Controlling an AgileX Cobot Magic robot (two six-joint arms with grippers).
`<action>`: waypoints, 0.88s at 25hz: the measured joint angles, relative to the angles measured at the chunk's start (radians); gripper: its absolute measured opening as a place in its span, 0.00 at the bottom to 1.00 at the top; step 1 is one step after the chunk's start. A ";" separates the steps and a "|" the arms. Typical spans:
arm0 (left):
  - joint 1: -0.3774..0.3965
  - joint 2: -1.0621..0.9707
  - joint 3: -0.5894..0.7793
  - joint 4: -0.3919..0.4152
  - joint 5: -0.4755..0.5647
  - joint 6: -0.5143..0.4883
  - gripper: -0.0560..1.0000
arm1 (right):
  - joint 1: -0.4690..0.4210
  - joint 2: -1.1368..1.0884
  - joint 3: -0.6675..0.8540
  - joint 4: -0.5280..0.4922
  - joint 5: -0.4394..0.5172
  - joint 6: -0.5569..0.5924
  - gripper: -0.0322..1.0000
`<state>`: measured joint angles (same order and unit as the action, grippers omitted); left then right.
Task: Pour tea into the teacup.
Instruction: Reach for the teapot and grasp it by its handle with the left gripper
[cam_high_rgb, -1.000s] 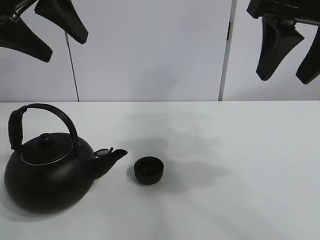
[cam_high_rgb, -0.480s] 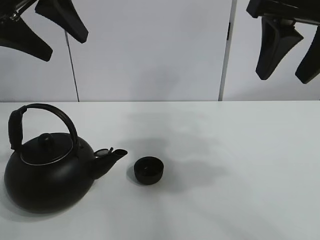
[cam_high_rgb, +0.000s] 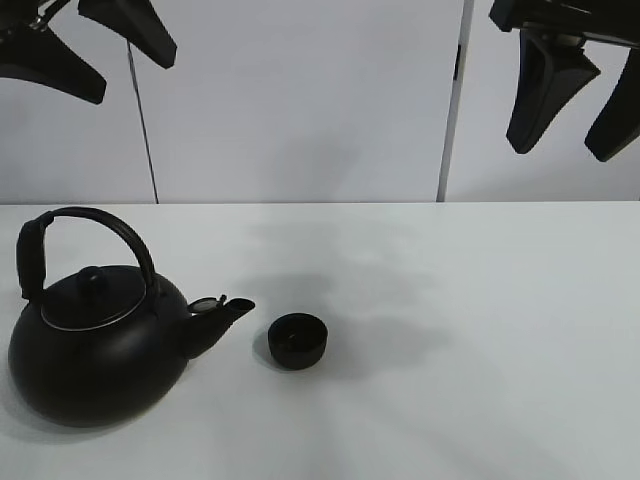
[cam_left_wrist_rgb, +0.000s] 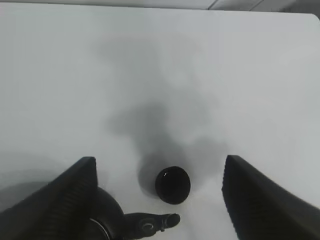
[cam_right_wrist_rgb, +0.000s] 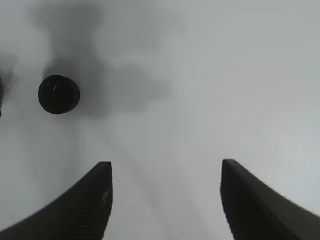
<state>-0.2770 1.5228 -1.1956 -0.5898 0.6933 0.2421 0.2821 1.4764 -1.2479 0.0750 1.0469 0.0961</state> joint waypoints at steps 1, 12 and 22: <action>0.000 0.000 0.000 0.000 -0.012 0.000 0.54 | 0.000 0.000 0.000 0.000 0.000 0.000 0.45; 0.000 -0.089 0.040 -0.012 -0.149 0.237 0.56 | -0.001 0.000 0.000 0.000 -0.047 -0.001 0.45; 0.000 -0.336 0.271 -0.136 -0.360 0.568 0.56 | -0.001 0.000 0.000 0.000 -0.060 -0.003 0.45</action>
<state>-0.2770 1.1864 -0.9245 -0.7259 0.3331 0.8102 0.2809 1.4764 -1.2479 0.0753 0.9872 0.0932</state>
